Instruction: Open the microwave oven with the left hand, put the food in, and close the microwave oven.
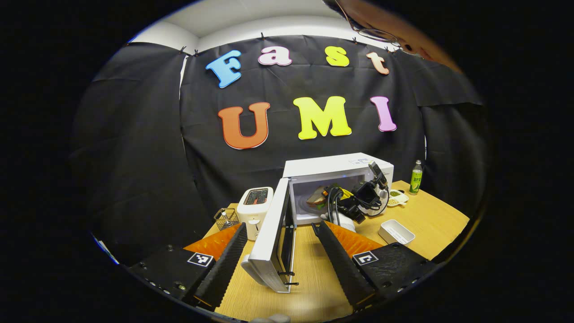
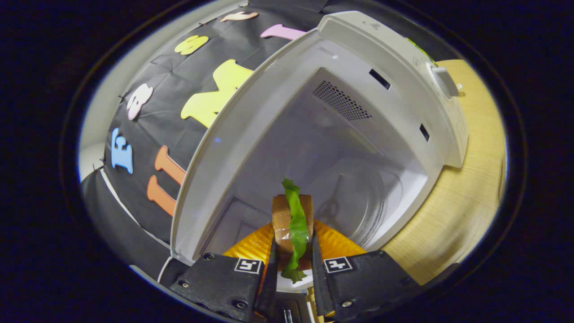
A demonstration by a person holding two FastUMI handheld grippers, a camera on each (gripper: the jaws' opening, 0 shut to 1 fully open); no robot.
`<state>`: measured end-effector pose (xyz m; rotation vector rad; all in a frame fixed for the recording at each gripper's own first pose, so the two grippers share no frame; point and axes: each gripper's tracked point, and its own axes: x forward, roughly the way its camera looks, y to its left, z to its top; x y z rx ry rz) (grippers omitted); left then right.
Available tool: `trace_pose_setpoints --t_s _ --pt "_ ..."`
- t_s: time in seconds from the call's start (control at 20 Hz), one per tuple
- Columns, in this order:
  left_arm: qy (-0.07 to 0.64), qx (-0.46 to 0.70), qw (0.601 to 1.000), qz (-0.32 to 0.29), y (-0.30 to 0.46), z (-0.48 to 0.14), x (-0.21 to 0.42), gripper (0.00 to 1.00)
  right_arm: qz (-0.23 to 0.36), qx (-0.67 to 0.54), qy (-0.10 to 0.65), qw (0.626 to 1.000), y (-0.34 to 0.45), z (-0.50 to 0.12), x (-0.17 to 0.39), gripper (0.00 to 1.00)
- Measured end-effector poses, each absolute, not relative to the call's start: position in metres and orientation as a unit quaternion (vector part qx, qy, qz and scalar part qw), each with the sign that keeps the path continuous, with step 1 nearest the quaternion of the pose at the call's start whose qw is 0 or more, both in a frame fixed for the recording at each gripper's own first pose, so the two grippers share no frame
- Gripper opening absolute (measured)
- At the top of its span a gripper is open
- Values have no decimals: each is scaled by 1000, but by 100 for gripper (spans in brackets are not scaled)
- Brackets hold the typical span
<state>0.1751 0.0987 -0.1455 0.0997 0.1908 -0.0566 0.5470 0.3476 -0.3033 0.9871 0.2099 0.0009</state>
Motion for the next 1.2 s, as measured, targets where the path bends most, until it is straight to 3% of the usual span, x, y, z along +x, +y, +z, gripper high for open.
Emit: trace_pose_setpoints --t_s 0.05,0.1,0.15,0.25,0.3,0.35,0.4,0.45,0.55,0.6,0.65,0.75,0.8,0.85,0.9,0.95,1.0,1.05,1.2 --pt "93 49 994 -28 98 -145 176 97 -2 472 103 875 344 -310 549 29" --pt "94 46 994 -28 97 -143 178 97 -5 464 105 879 341 -313 551 29" --pt "94 43 994 -28 96 -143 180 97 -6 455 109 884 340 -317 554 37" --pt "94 39 994 -28 94 -144 182 97 -15 406 113 907 334 -324 558 33" --pt "95 39 994 -30 93 -144 182 97 -19 372 114 921 331 -325 560 44" --pt "96 40 994 -32 91 -146 183 97 -25 338 117 934 328 -324 560 41" --pt "93 43 994 -32 91 -144 183 97 -27 303 117 945 325 -322 559 54" --pt "91 42 994 -34 89 -142 185 97 -26 267 115 956 323 -317 560 55" --pt "88 41 995 -35 88 -142 186 97 -42 198 107 973 315 -311 558 72" --pt "88 42 995 -33 89 -141 188 97 -50 167 105 979 310 -310 559 70" --pt "86 40 995 -33 90 -141 189 97 -56 148 103 982 306 -307 559 86" --pt "84 38 995 -33 90 -141 190 97 -52 133 93 985 301 -303 559 96" --pt "84 40 995 -32 92 -142 191 97 -51 132 91 986 300 -303 557 89" --pt "83 40 995 -31 93 -141 190 97 -50 130 89 986 299 -302 555 97" --pt "82 40 995 -30 94 -141 190 97 -47 132 91 986 301 -301 552 90" --pt "82 39 995 -29 96 -141 191 97 -44 134 94 986 301 -301 550 97" --pt "82 39 995 -30 95 -141 191 97 -42 129 96 986 300 -301 547 90" --pt "82 40 995 -31 95 -141 191 97 -36 126 101 986 300 -299 544 89" --pt "81 40 995 -36 93 -136 192 97 -17 148 104 983 298 -285 524 97"
